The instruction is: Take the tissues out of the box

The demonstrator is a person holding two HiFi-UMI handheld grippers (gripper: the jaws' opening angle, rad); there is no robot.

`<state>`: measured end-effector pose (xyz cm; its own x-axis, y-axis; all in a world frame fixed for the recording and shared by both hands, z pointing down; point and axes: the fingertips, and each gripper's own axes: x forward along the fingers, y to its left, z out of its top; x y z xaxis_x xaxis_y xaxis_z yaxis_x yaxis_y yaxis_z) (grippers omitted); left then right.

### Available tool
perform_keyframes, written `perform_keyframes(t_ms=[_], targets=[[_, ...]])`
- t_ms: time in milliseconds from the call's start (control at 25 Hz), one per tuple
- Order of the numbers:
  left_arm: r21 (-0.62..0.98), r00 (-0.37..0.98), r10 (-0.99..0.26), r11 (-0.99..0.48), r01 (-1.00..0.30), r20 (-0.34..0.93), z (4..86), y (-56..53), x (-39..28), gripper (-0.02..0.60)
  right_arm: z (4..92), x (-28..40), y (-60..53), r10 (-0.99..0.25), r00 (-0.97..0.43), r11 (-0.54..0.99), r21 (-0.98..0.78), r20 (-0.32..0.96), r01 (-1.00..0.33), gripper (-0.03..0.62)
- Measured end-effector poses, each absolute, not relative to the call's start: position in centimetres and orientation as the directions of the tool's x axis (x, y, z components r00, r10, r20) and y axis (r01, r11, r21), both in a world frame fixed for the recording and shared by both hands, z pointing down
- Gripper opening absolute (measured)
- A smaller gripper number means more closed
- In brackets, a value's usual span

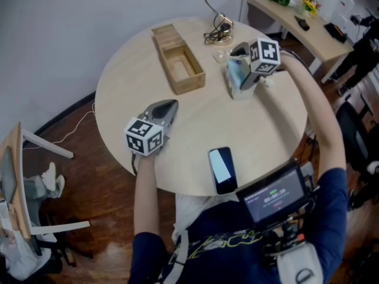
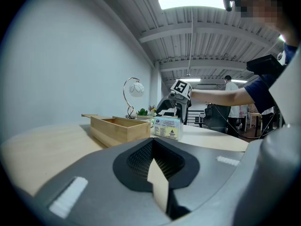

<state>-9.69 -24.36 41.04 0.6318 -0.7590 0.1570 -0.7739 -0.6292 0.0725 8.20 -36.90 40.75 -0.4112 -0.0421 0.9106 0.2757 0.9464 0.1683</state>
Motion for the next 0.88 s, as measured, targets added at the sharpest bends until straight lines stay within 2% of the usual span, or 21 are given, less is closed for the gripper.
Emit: perform_keyframes(t_ms=[280,480,720,880], targets=[[0.071,0.632,-0.759,-0.629,-0.774,0.158,41.1,-24.2,-9.8,0.005,38.6,8.0,-36.2,-0.151,-0.618,0.888,0.381,0.771,0.259,0.577],[0.070,0.631,-0.760,-0.629,-0.774,0.157,41.1,-24.1,-9.8,0.005,37.0,8.5,-35.0,-0.238,-0.758,0.794,0.571,0.608,0.208,0.552],[0.071,0.631,-0.760,-0.629,-0.774,0.157,41.1,-24.0,-9.9,0.005,36.5,8.9,-31.9,-0.207,-0.901,0.779,0.621,0.381,0.083,0.489],[0.071,0.632,-0.759,-0.630,-0.773,0.155,41.0,-24.1,-9.9,0.005,34.9,8.5,-28.5,-0.105,-0.980,0.848,0.530,0.166,-0.001,0.488]])
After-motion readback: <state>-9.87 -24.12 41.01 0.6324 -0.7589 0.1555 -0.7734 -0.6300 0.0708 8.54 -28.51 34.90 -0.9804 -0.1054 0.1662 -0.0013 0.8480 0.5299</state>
